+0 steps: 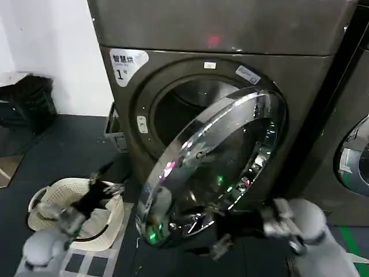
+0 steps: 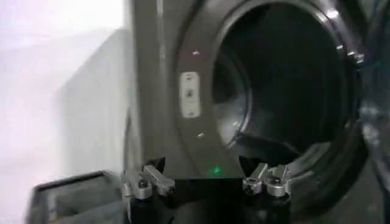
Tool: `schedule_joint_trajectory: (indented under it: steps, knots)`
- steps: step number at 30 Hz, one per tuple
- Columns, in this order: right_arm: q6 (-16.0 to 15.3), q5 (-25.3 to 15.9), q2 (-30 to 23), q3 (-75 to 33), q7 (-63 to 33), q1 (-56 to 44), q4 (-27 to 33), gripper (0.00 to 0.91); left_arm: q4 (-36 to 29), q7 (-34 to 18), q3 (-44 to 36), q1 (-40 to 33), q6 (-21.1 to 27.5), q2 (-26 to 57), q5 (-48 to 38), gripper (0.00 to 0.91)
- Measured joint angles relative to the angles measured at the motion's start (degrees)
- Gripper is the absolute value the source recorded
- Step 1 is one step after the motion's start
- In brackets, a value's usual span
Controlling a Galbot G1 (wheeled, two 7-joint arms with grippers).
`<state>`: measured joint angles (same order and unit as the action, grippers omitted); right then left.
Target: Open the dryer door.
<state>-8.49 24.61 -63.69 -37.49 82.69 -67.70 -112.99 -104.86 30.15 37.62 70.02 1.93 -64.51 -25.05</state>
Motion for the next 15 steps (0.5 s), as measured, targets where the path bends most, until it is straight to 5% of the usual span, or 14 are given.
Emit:
schedule_joint_trajectory:
  steps: [15]
  knots:
    - [2.4,6.6,-7.3,-34.5,-11.7,-16.7,-1.9,0.907,-2.4,5.2,-15.1,-4.8,-0.1,3.3,-4.4,0.907]
